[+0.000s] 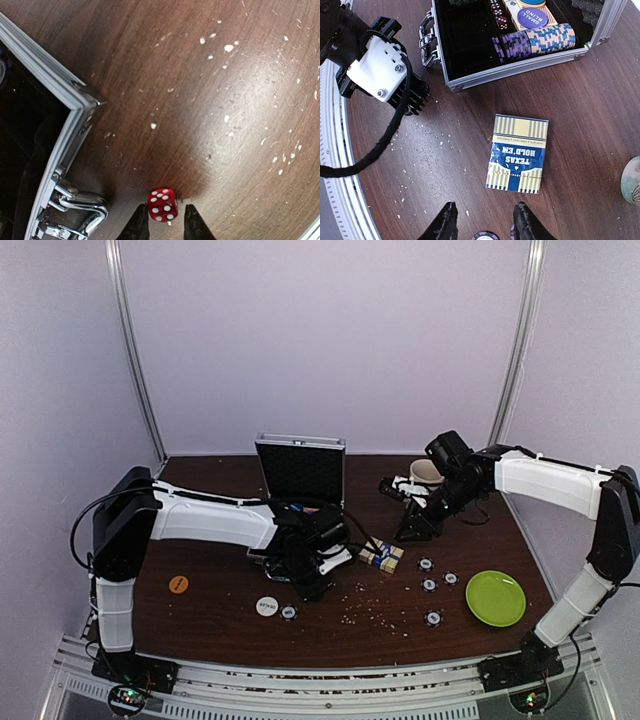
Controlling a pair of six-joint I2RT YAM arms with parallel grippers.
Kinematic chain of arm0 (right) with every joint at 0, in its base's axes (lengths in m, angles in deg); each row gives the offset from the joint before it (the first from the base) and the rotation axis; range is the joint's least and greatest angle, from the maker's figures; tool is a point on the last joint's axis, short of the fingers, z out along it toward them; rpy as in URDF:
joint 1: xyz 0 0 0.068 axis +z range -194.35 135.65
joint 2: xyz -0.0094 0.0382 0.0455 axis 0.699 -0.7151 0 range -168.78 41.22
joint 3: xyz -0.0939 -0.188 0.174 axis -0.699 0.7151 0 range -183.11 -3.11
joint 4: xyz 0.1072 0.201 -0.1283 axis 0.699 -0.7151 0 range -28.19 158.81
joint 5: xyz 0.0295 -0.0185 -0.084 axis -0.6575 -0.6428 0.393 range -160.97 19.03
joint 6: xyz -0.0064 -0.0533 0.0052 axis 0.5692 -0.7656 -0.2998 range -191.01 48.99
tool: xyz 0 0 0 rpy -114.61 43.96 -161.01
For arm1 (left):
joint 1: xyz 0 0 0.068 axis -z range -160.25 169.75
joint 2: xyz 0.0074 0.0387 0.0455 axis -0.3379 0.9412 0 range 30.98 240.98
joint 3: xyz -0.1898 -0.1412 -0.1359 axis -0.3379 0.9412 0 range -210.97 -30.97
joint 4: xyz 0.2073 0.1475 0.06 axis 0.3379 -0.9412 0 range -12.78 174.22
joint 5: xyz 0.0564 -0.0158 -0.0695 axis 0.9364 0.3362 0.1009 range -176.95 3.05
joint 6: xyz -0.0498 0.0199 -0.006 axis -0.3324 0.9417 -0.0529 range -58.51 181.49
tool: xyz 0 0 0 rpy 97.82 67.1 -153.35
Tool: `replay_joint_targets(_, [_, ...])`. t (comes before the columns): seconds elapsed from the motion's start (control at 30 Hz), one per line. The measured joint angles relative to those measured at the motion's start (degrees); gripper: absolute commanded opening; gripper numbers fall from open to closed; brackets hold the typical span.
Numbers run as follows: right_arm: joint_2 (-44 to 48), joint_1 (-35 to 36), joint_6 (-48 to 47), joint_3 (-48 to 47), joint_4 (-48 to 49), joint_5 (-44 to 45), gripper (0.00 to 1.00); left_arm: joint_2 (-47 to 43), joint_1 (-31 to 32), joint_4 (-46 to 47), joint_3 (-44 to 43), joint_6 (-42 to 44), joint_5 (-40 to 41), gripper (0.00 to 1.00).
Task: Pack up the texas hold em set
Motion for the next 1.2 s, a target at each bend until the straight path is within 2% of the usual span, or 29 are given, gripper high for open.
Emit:
replay_joint_targets(0.53, [-0.3, 0.0, 0.0, 0.0, -0.2, 0.0, 0.39, 1.9, 0.0, 0.0, -0.7, 0.7, 0.3, 0.11])
replay_joint_targets(0.7, [-0.3, 0.0, 0.0, 0.0, -0.2, 0.0, 0.39, 0.9, 0.0, -0.9, -0.7, 0.8, 1.5, 0.1])
replay_joint_targets(0.87, [-0.4, 0.0, -0.2, 0.0, -0.3, 0.0, 0.39, -4.5, -0.5, -2.8, -1.7, 0.8, 4.7, 0.1])
replay_joint_targets(1.03, [-0.6, 0.0, -0.3, 0.0, -0.4, 0.0, 0.39, -6.0, -4.1, -3.0, -7.0, -0.8, 8.5, 0.1])
replay_joint_targets(1.2, [-0.6, 0.0, -0.4, 0.0, -0.4, 0.0, 0.39, -0.3, -8.8, -3.0, -12.9, -2.3, 12.1, 0.1])
